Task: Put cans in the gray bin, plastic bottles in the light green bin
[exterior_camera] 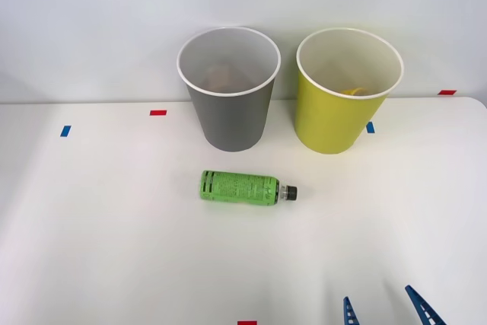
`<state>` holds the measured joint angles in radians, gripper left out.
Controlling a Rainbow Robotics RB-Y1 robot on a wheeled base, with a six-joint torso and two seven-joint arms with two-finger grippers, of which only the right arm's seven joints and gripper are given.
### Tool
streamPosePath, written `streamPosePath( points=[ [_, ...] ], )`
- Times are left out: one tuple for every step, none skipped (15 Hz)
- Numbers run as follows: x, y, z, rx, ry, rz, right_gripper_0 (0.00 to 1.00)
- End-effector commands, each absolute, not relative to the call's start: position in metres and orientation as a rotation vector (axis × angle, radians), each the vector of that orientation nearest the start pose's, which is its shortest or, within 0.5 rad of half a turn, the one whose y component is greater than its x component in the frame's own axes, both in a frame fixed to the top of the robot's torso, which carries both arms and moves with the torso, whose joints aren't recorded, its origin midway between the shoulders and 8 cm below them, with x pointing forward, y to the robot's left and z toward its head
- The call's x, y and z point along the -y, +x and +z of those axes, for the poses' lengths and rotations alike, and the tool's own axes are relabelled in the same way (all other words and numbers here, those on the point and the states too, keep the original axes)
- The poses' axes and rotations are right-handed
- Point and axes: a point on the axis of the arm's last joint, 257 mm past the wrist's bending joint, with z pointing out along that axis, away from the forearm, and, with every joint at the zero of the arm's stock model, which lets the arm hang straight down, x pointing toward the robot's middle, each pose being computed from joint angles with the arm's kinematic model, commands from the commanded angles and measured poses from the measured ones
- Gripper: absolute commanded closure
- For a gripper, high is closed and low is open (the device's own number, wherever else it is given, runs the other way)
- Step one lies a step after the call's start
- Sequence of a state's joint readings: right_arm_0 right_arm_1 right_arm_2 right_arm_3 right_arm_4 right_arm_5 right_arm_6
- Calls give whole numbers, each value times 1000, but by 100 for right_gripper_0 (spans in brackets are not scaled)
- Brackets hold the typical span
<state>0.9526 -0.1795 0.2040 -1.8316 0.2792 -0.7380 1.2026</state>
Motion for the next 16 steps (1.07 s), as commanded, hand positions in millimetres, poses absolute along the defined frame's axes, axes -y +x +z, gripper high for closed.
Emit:
streamPosePath(
  points=[
    [207,231,-284,-1541,-82,190,0],
    [207,231,-284,-1541,-82,190,0],
    [207,231,-284,-1541,-82,190,0],
    [207,231,-284,-1541,-82,190,0],
    [207,231,-284,-1541,-82,190,0],
    [207,231,-284,-1541,-82,190,0],
    [207,231,-284,-1541,-82,190,0],
    [207,231,-284,-1541,-82,190,0],
    [207,231,-284,-1541,-82,190,0],
    [207,231,-284,-1541,-82,190,0],
    [207,231,-284,-1541,-82,190,0],
    [207,231,-284,-1541,-82,190,0],
    [207,231,-284,-1541,-82,190,0],
    [207,231,-284,-1541,-82,190,0],
    [207,231,-284,-1541,-82,190,0],
    [207,231,-284,-1541,-82,190,0]
  ],
)
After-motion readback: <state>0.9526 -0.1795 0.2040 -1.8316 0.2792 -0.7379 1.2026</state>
